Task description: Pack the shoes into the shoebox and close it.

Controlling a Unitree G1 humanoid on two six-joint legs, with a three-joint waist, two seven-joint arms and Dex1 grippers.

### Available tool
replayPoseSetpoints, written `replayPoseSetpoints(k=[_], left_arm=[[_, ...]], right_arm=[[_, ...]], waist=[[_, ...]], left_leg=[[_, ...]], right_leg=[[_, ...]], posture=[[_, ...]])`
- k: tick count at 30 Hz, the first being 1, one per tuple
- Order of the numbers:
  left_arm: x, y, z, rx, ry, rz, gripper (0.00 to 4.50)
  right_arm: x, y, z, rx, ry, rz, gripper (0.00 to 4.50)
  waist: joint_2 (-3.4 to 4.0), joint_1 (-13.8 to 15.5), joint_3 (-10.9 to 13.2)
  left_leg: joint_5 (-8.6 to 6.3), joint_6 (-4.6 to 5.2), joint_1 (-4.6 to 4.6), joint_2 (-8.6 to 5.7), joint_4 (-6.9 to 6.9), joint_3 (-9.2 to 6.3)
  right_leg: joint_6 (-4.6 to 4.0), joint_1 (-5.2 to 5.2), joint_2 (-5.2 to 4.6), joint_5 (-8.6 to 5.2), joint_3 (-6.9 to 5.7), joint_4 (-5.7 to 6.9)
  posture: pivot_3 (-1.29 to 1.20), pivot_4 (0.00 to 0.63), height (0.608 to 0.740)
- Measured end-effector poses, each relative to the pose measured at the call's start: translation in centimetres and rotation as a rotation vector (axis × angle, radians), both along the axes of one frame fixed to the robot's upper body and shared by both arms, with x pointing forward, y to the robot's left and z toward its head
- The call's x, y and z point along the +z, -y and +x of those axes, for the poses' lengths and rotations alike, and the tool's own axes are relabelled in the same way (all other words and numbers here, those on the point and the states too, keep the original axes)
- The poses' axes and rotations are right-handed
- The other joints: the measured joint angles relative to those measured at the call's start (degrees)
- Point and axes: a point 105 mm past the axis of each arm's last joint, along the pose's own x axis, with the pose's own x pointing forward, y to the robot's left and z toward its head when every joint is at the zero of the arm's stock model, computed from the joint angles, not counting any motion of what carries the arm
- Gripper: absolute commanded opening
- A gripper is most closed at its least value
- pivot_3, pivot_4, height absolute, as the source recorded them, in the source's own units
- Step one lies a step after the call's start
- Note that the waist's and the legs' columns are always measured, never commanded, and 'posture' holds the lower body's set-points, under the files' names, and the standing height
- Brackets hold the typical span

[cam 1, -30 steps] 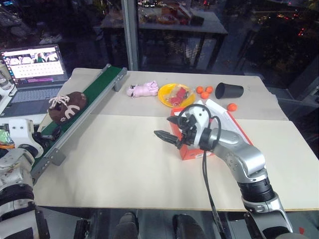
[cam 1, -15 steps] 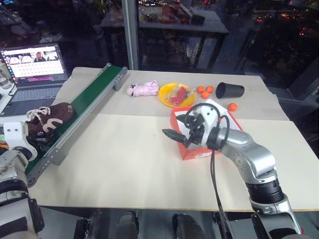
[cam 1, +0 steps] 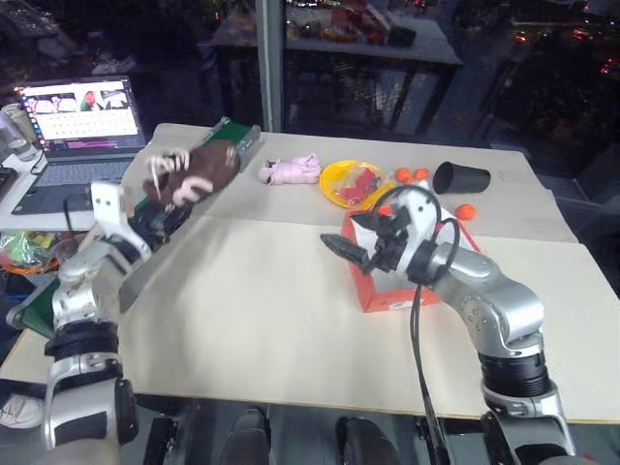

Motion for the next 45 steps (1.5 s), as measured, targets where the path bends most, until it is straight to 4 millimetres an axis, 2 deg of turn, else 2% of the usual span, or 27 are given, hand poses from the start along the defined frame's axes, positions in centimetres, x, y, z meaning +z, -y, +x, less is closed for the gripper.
replayPoseSetpoints(k=[1,3,5,9,12,15,22,25,29,34,38,44,45], left_arm=[[1.0,1.2,0.0,-0.032,0.030,-0.013,2.83],[2.9,5.2,-0.4,-0.130,0.074,-0.052,2.83],[3.3,9.0,-0.9,-0.231,0.073,-0.080,2.83],[3.3,12.6,-2.0,-0.337,0.041,-0.078,2.83],[2.8,14.1,-2.5,-0.388,0.022,-0.089,2.83],[2.0,15.5,-2.6,-0.427,-0.013,-0.111,2.83],[1.6,16.3,-2.6,-0.443,-0.026,-0.125,2.83],[1.3,16.5,-2.5,-0.452,-0.039,-0.128,2.83],[0.9,17.8,-2.5,-0.496,-0.055,-0.114,2.83],[1.4,17.9,-2.3,-0.497,-0.036,-0.108,2.83],[1.4,18.5,-2.4,-0.510,-0.031,-0.119,2.83],[1.6,18.6,-2.7,-0.509,-0.036,-0.135,2.83],[1.7,18.5,-2.8,-0.503,-0.035,-0.134,3.27]], right_arm=[[0.8,0.2,0.2,-0.010,-0.005,0.062,4.50],[3.1,1.2,1.2,-0.049,-0.048,0.259,4.50],[4.4,2.0,1.8,-0.069,-0.085,0.394,4.50],[5.4,3.5,2.5,-0.100,-0.150,0.564,4.50],[5.8,4.7,2.7,-0.132,-0.168,0.630,4.50],[5.9,4.7,2.8,-0.143,-0.181,0.642,4.50],[6.1,4.7,2.8,-0.158,-0.188,0.662,4.50],[6.2,4.1,2.6,-0.150,-0.186,0.640,4.50],[6.5,2.7,1.9,-0.098,-0.189,0.619,4.50],[6.2,2.5,1.3,-0.090,-0.187,0.593,4.50],[5.8,1.7,1.4,-0.084,-0.200,0.565,3.41],[5.4,1.8,2.0,-0.121,-0.193,0.562,1.38],[5.5,1.8,2.0,-0.123,-0.188,0.565,1.03]], waist=[[0.00,-0.2,0.0],[0.00,-0.5,0.0],[0.01,-0.7,0.0],[0.02,-1.5,0.0],[0.08,-1.9,0.0],[0.09,-1.9,0.0],[0.09,-1.9,0.0],[0.09,-1.9,0.0],[0.09,-1.9,0.0],[0.09,-1.8,0.0],[0.10,-1.8,0.0],[0.10,-1.8,0.0],[0.10,-1.9,0.0]], left_leg=[[0.01,0.02,0.02,0.00,0.00,0.00],[0.04,0.07,0.06,-0.01,0.03,-0.01],[0.05,0.09,0.08,-0.01,0.04,-0.01],[0.06,0.11,0.09,-0.01,0.03,-0.02],[0.07,0.14,0.12,-0.01,0.01,-0.03],[0.09,0.17,0.12,-0.02,0.02,-0.04],[0.09,0.18,0.12,-0.03,0.02,-0.05],[0.09,0.18,0.12,-0.03,0.02,-0.05],[0.09,0.18,0.11,-0.03,0.02,-0.05],[0.09,0.18,0.11,-0.03,0.02,-0.05],[0.09,0.18,0.11,-0.03,0.02,-0.05],[0.09,0.18,0.11,-0.03,0.02,-0.05],[0.09,0.18,0.11,-0.03,0.02,-0.05]], right_leg=[[0.01,0.03,0.00,0.01,0.01,0.01],[0.06,0.09,0.00,0.04,0.02,0.02],[0.07,0.12,0.00,0.05,0.02,0.02],[0.07,0.11,0.02,0.05,0.06,0.02],[0.07,0.10,0.05,0.05,0.09,0.04],[0.07,0.10,0.05,0.05,0.09,0.06],[0.08,0.10,0.05,0.05,0.10,0.04],[0.07,0.10,0.05,0.05,0.10,0.04],[0.07,0.10,0.05,0.05,0.11,0.03],[0.07,0.11,0.05,0.05,0.10,0.02],[0.07,0.11,0.05,0.05,0.11,0.02],[0.07,0.11,0.05,0.05,0.11,0.02],[0.07,0.10,0.05,0.05,0.11,0.02]], posture=[[0.00,0.150,0.736],[0.00,0.150,0.736],[0.00,0.150,0.736],[0.00,0.150,0.736],[0.00,0.150,0.736],[0.00,0.150,0.736],[0.00,0.150,0.736],[0.00,0.150,0.736],[0.00,0.150,0.736],[0.00,0.150,0.736],[0.00,0.150,0.736],[0.00,0.150,0.736],[0.00,0.150,0.736]])
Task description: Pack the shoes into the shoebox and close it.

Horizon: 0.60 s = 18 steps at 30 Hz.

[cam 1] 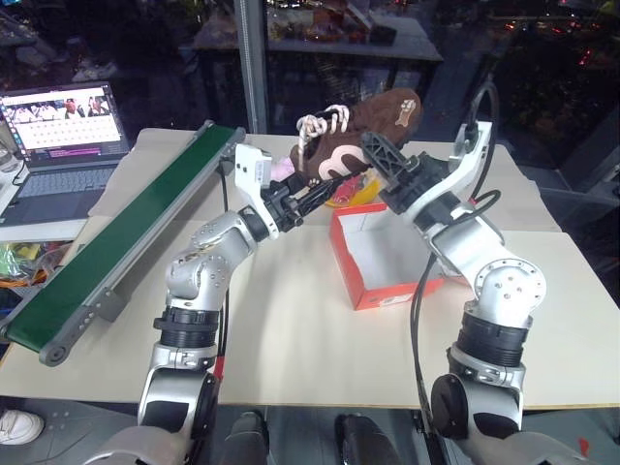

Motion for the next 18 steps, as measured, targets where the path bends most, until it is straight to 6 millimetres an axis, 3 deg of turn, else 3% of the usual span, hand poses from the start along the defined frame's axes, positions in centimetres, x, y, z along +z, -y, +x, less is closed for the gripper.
replayPoseSetpoints(k=[2,4,8,13,16,18], left_arm=[[-0.1,-0.3,-0.3,0.002,-0.010,-0.007,4.01],[0.1,-0.6,-0.6,-0.014,-0.018,-0.025,4.50],[-0.5,-1.9,-1.2,-0.006,-0.036,-0.011,4.50],[-1.7,-6.0,-0.8,0.126,-0.068,0.035,4.50],[-1.8,-6.4,-0.9,0.140,-0.068,0.039,4.50],[-2.0,-6.8,-0.9,0.156,-0.076,0.039,4.50]], right_arm=[[0.1,-0.2,0.3,-0.005,0.004,-0.007,0.46],[0.0,0.2,0.7,-0.022,-0.002,-0.010,0.36],[0.8,1.6,1.6,-0.088,0.042,-0.116,0.36],[2.0,6.9,2.8,-0.250,0.120,-0.454,0.35],[0.3,9.2,3.6,-0.263,0.063,-0.707,0.35],[-1.9,10.4,3.8,-0.228,-0.011,-0.875,0.35]], waist=[[0.00,-0.1,0.0],[0.00,-0.1,0.0],[0.04,-0.1,0.0],[0.06,0.4,0.0],[0.06,0.6,0.0],[0.06,0.6,0.0]], left_leg=[[0.00,0.00,0.00,0.00,0.00,0.00],[0.00,0.00,0.00,0.00,0.01,-0.01],[0.00,0.00,0.00,-0.01,0.01,0.00],[0.00,0.00,0.00,-0.01,0.00,0.01],[0.00,-0.01,0.00,-0.03,0.00,0.02],[-0.01,0.00,0.00,-0.03,-0.02,0.04]], right_leg=[[0.00,0.00,0.00,0.00,0.00,0.01],[0.00,0.00,-0.01,0.00,0.00,0.01],[0.00,0.00,-0.02,0.00,0.00,-0.01],[-0.02,0.00,-0.02,-0.01,0.00,-0.07],[-0.04,0.01,-0.04,-0.02,0.01,-0.11],[-0.04,-0.01,-0.05,-0.02,0.03,-0.14]], posture=[[0.00,0.150,0.736],[0.00,0.150,0.736],[0.00,0.150,0.736],[0.00,0.150,0.736],[0.00,0.150,0.736],[0.00,0.150,0.736]])
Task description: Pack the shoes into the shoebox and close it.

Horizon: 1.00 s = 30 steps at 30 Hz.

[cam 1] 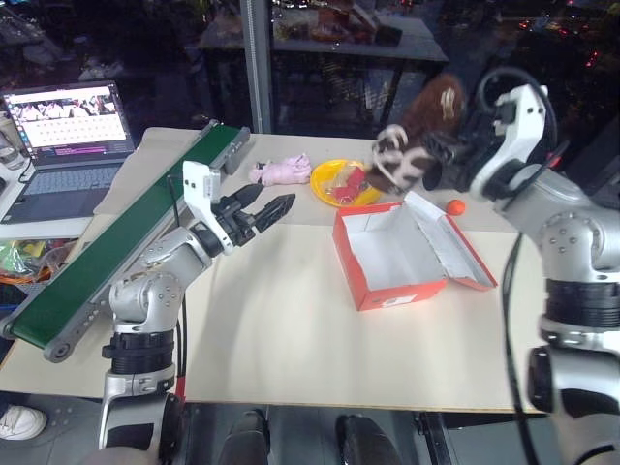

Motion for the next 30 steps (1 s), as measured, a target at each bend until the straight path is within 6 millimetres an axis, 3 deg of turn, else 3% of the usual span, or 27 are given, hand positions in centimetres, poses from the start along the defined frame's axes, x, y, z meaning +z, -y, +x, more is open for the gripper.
replayPoseSetpoints(k=[7,14,20,21,24,30], left_arm=[[-0.6,0.5,-0.6,0.012,-0.006,-0.001,4.50],[-1.4,0.5,-1.0,0.041,-0.024,-0.012,4.50],[-1.7,0.8,-1.3,0.059,-0.029,-0.024,4.50],[-1.6,1.0,-1.4,0.059,-0.023,-0.024,4.50],[-1.4,0.9,-1.8,0.065,-0.008,-0.019,4.50],[-1.5,-0.1,-1.8,0.107,-0.012,-0.004,4.50]], right_arm=[[-8.8,1.8,-0.6,0.070,-0.337,-0.249,0.35],[-11.2,2.6,-0.7,0.117,-0.450,-0.367,0.35],[-12.4,1.9,1.7,0.122,-0.472,-0.469,0.35],[-12.5,1.9,2.3,0.116,-0.465,-0.484,1.38],[-13.5,1.3,3.3,0.120,-0.447,-0.512,2.17],[-14.2,-0.2,4.4,0.142,-0.418,-0.557,4.38]], waist=[[0.01,-0.2,0.0],[0.03,0.0,0.0],[0.00,-0.5,0.0],[-0.01,-0.7,0.0],[-0.01,-1.0,0.0],[0.02,-1.1,0.0]], left_leg=[[0.00,0.00,0.00,-0.02,0.03,0.00],[0.00,0.00,0.01,-0.05,0.11,0.00],[0.00,0.00,0.16,-0.05,0.13,-0.02],[0.00,-0.01,0.26,-0.05,0.13,-0.02],[-0.01,-0.01,0.51,-0.06,0.12,-0.02],[-0.01,-0.01,0.49,-0.11,0.05,-0.02]], right_leg=[[0.03,-0.02,0.01,0.02,0.04,0.04],[0.07,0.00,0.01,0.03,0.06,0.06],[0.09,0.13,0.04,0.07,0.07,0.05],[0.11,0.25,0.04,0.08,0.07,0.03],[0.11,0.51,0.03,0.07,0.07,0.01],[0.14,0.52,-0.03,0.05,0.07,-0.03]], posture=[[0.00,0.150,0.736],[0.00,0.150,0.736],[0.00,0.150,0.736],[0.00,0.150,0.736],[0.00,0.150,0.736],[0.00,0.150,0.736]])
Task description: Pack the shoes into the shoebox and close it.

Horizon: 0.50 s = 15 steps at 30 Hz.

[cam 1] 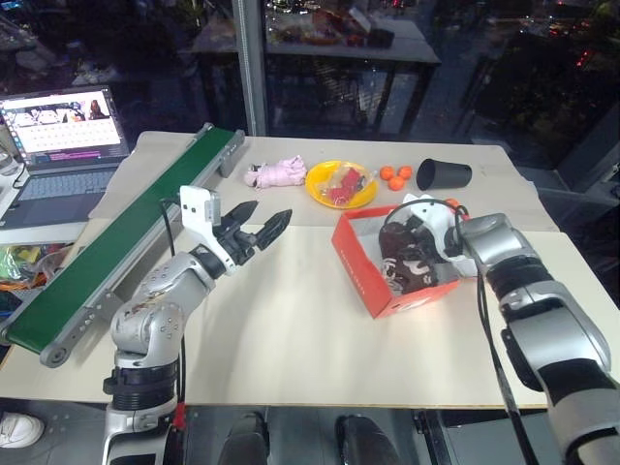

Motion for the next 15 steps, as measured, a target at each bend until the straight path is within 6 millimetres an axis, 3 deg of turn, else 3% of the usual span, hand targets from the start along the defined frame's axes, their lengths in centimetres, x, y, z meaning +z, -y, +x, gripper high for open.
replayPoseSetpoints(k=[5,8,12,15], left_arm=[[0.0,-0.2,0.0,0.003,0.001,0.009,4.50],[0.1,-0.7,0.2,0.016,0.002,0.039,4.50],[-0.5,-2.1,1.0,0.071,-0.023,0.109,4.50],[-1.2,-3.7,1.7,0.134,-0.051,0.171,4.50]], right_arm=[[1.9,-0.8,0.8,0.018,0.085,0.005,4.48],[4.7,-2.5,0.9,0.064,0.155,0.042,4.48],[9.7,-5.5,-1.3,0.178,0.207,0.214,4.48],[10.6,-6.6,-3.9,0.240,0.230,0.310,4.48]], waist=[[0.02,-0.1,0.0],[0.07,-0.4,0.0],[0.10,-0.3,0.1],[0.10,0.3,0.1]], left_leg=[[0.00,0.00,0.01,0.00,-0.01,0.00],[0.00,0.00,0.01,0.00,-0.08,0.00],[0.00,0.00,0.00,0.03,-0.21,-0.02],[0.00,0.00,0.00,0.03,-0.19,-0.01]], right_leg=[[0.00,-0.02,0.00,0.00,0.00,0.02],[0.00,-0.07,0.00,0.00,0.01,0.04],[-0.05,-0.18,0.04,-0.04,-0.01,0.16],[-0.06,-0.15,0.02,-0.06,-0.03,0.12]], posture=[[0.00,0.150,0.736],[0.00,0.150,0.736],[0.00,0.150,0.736],[0.00,0.150,0.736]])
